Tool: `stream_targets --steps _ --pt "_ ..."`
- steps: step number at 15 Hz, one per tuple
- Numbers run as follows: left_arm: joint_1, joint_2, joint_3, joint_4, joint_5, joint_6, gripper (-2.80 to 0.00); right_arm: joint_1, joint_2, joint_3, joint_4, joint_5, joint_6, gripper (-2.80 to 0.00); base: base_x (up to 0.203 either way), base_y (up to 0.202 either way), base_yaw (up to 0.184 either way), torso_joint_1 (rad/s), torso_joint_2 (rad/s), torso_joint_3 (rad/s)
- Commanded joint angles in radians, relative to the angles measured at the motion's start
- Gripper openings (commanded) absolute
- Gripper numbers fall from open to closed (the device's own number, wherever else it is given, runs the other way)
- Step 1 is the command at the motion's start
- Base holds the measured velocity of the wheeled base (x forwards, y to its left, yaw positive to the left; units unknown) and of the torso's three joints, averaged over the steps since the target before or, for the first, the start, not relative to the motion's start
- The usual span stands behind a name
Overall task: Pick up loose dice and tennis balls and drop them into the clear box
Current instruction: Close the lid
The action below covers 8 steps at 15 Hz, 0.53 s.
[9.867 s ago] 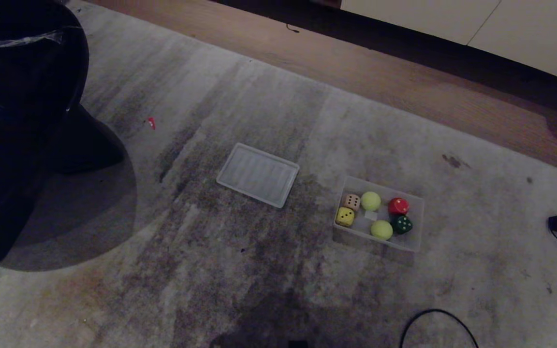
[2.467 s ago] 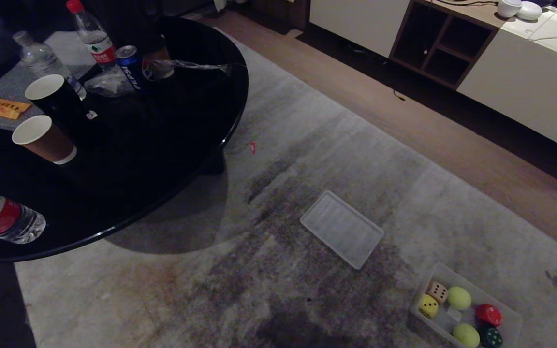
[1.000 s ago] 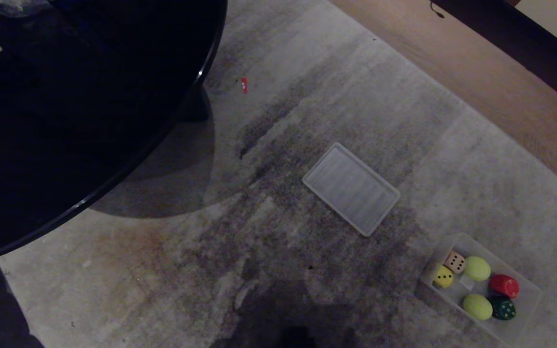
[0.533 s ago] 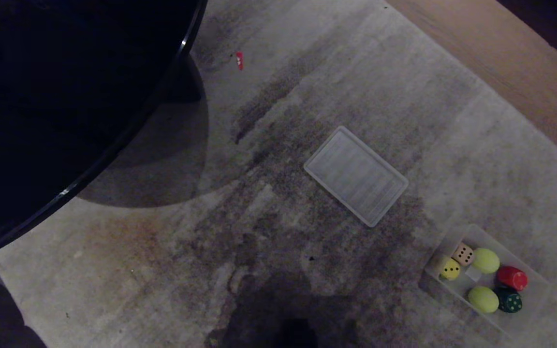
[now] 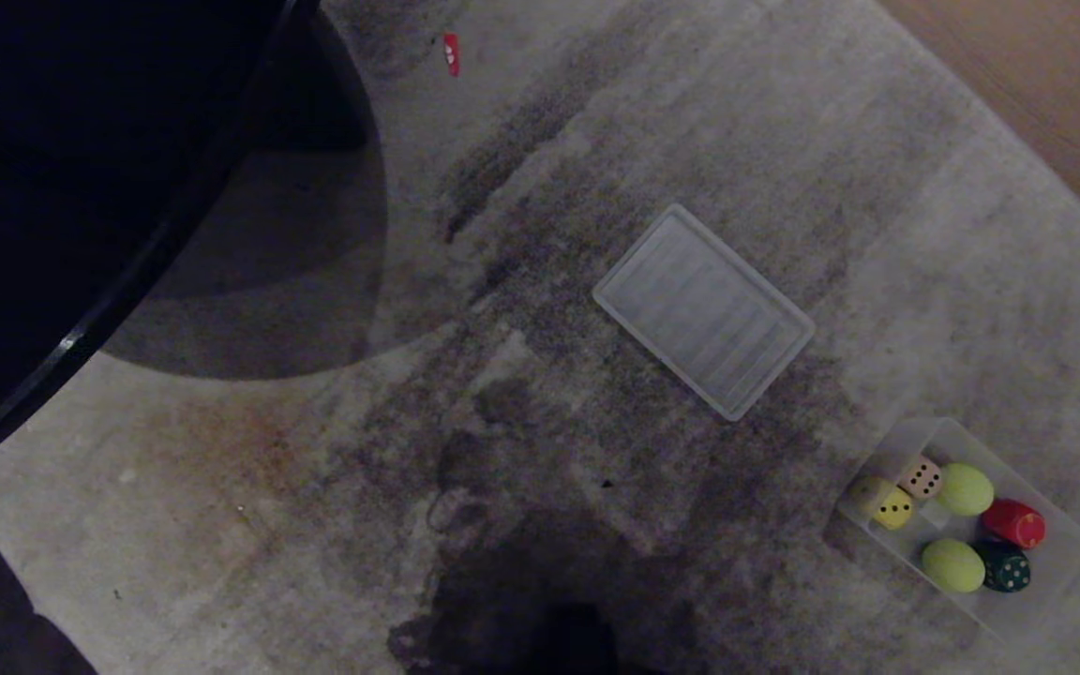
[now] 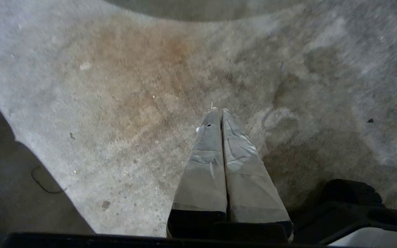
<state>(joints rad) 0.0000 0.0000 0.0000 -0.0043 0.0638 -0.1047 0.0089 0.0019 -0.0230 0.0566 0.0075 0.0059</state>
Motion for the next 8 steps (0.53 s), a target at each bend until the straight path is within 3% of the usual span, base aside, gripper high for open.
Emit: stream_targets --steps 1,8 --pt "0.000 0.002 0.002 0.000 0.001 0.000 -2.80 0.000 -0.002 0.000 0.000 0.000 0.000 -2.80 0.000 0.000 0.000 0.002 0.00 -0.199" --pt "0.000 0.002 0.002 0.003 -0.002 0.005 -2.80 0.000 0.000 0.000 0.000 0.002 -0.003 -2.80 0.000 0.000 0.000 0.004 0.00 -0.199"
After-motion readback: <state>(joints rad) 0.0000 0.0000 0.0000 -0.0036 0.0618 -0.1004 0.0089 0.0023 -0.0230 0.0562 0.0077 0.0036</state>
